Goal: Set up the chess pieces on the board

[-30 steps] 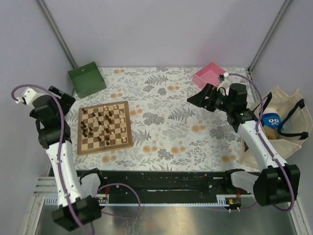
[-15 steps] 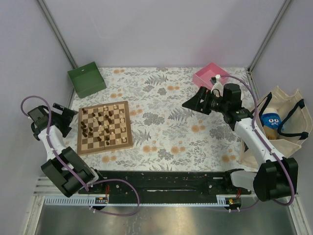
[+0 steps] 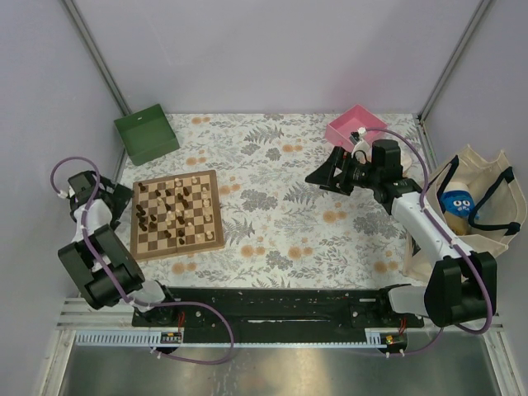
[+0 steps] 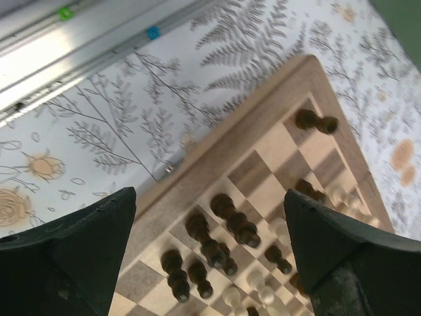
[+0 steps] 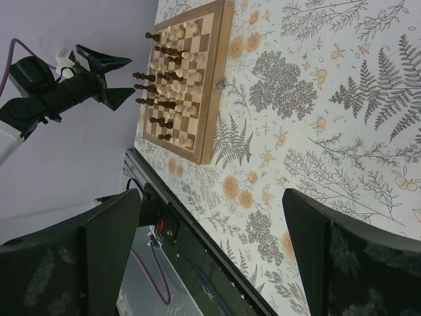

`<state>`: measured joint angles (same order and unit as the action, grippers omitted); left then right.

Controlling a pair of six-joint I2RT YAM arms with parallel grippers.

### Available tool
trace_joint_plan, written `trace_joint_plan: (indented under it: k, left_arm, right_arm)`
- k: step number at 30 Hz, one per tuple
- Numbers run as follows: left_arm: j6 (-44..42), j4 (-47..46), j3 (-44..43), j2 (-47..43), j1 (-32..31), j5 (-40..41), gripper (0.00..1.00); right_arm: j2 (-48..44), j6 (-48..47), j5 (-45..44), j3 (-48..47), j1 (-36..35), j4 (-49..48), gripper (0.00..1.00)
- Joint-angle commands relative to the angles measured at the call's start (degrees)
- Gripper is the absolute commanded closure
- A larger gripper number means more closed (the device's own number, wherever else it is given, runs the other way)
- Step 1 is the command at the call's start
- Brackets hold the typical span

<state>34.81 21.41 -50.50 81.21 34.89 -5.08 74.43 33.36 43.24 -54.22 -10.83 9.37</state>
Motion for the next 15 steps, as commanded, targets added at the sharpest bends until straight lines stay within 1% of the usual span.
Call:
trace_joint_plan:
  k: [1, 5, 8, 10, 15]
  left_arm:
    - [1.84, -3.73, -1.54, 2.02, 0.0, 9.38, 0.03]
    - [3.77, -5.59, -1.26, 3.51, -0.88, 12.2, 0.02]
    - [5.53, -4.54, -2.84, 6.93, -0.97, 12.47, 0.02]
    - [7.02, -5.93, -2.41, 8.17, -0.88, 11.5, 0.02]
    - [10.98, -3.4, -3.29, 10.37, -0.97, 13.95, 0.03]
  right_arm:
    - [0.45, 0.56, 2.37, -3.17, -0.33, -0.23, 0.01]
    - [1.06, 0.21, 2.99, -3.97, -0.33, 1.09, 0.01]
    - [1.24, -0.05, 2.9, -3.88, -0.33, 1.88, 0.01]
    - [1.33, -0.14, 2.72, -3.62, -0.33, 1.97, 0.01]
    - [1.59, -0.67, 2.37, -3.7, -0.33, 3.37, 0.01]
